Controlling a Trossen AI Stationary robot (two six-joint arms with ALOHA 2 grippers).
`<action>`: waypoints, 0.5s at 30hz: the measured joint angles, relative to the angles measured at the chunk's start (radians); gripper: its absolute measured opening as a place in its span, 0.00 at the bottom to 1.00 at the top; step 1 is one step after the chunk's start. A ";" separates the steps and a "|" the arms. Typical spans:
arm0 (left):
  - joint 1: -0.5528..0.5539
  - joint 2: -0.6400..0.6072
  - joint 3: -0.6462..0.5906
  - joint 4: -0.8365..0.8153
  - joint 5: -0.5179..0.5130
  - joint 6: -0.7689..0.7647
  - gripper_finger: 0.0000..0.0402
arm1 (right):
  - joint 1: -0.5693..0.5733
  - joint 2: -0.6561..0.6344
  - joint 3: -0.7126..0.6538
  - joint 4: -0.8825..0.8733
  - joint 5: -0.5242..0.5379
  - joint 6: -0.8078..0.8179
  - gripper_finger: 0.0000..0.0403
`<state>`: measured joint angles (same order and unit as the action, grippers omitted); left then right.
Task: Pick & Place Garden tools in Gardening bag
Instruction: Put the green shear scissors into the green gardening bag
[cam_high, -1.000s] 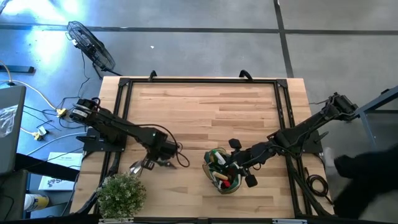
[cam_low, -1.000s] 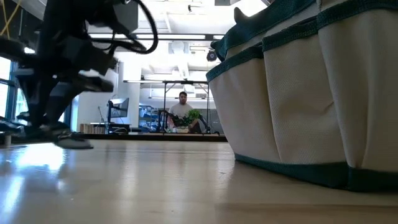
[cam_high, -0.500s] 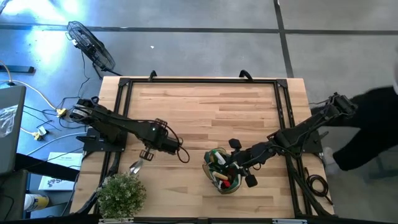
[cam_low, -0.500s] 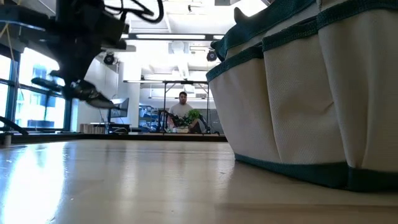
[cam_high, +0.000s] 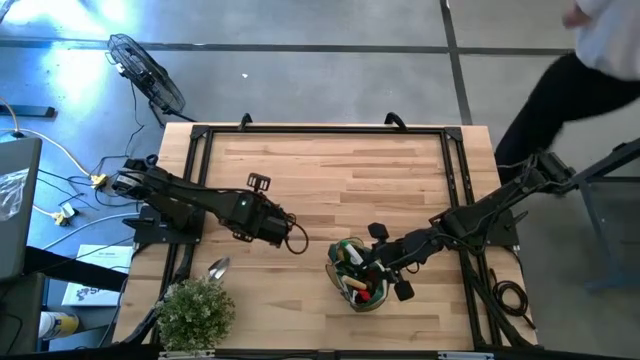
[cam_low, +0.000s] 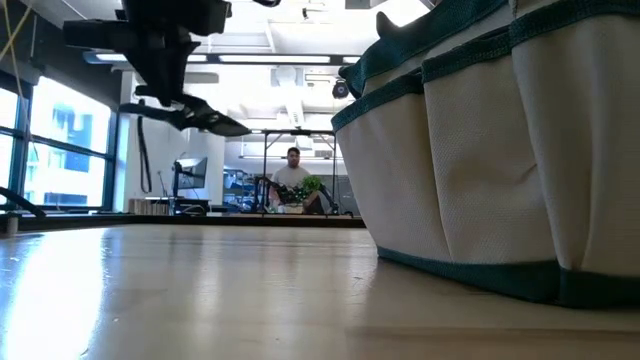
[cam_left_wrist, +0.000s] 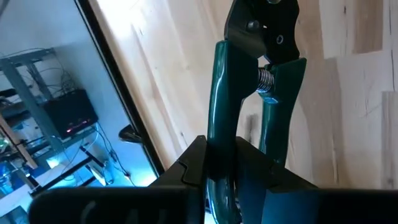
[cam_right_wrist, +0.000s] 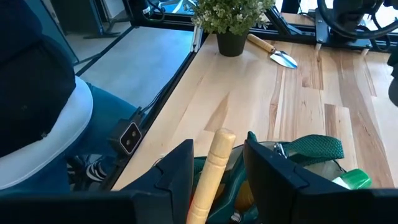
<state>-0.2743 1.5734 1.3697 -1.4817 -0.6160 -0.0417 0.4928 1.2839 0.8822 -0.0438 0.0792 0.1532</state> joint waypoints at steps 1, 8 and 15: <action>0.000 0.000 0.001 -0.002 -0.007 -0.005 0.11 | 0.000 0.000 0.000 -0.002 0.000 0.000 0.33; 0.000 -0.005 0.001 -0.009 -0.204 -0.091 0.11 | 0.000 0.000 0.000 -0.009 0.000 0.000 0.33; 0.000 -0.065 0.002 0.016 -0.327 -0.162 0.11 | 0.000 0.000 0.000 -0.012 0.000 0.000 0.33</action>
<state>-0.2745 1.5085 1.3716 -1.4661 -0.9431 -0.2035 0.4929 1.2839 0.8822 -0.0559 0.0795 0.1535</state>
